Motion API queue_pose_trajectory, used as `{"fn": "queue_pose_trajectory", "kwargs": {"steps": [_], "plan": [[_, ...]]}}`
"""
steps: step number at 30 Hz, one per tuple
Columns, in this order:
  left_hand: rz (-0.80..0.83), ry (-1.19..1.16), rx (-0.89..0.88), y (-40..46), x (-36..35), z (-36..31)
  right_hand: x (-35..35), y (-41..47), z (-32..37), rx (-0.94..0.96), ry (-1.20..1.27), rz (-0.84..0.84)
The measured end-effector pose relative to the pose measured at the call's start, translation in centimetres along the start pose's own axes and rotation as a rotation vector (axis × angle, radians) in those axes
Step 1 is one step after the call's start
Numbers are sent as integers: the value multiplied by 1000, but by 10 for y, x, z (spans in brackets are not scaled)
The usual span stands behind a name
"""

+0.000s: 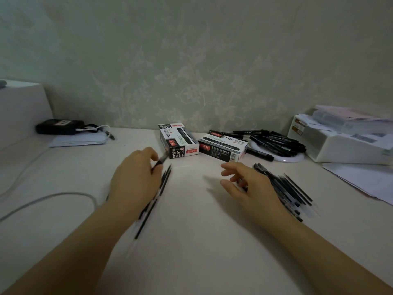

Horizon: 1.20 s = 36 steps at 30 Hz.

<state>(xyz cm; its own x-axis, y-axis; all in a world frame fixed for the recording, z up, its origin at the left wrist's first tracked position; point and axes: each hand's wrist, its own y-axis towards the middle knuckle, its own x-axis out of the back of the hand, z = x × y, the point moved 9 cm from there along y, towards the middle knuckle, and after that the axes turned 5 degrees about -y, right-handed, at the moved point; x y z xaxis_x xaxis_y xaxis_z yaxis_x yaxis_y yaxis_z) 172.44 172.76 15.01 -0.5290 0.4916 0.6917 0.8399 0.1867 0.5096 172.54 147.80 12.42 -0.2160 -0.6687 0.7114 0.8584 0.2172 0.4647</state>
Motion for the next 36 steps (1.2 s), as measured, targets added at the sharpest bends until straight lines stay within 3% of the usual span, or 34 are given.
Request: {"fn": "queue_pose_trajectory", "kwargs": {"steps": [4, 14, 19, 22, 27, 36], "plan": [[96, 105, 121, 2, -7, 28, -2, 0, 1, 17, -32, 14], [193, 151, 147, -6, -16, 26, -1, -1, 3, 26, -101, -6], [107, 80, 33, -8, -10, -1, 21, 1, -11, -115, -500, -80], [129, 20, -99, -16, -18, -24, 23, -2, -26, -230, -667, -8], [263, -47, -160, -29, -40, -37, 18, -3, -26, -244, -625, 60], [317, -89, -190, -32, -46, -44, 5, 1, -17, -208, -671, 162]]}}
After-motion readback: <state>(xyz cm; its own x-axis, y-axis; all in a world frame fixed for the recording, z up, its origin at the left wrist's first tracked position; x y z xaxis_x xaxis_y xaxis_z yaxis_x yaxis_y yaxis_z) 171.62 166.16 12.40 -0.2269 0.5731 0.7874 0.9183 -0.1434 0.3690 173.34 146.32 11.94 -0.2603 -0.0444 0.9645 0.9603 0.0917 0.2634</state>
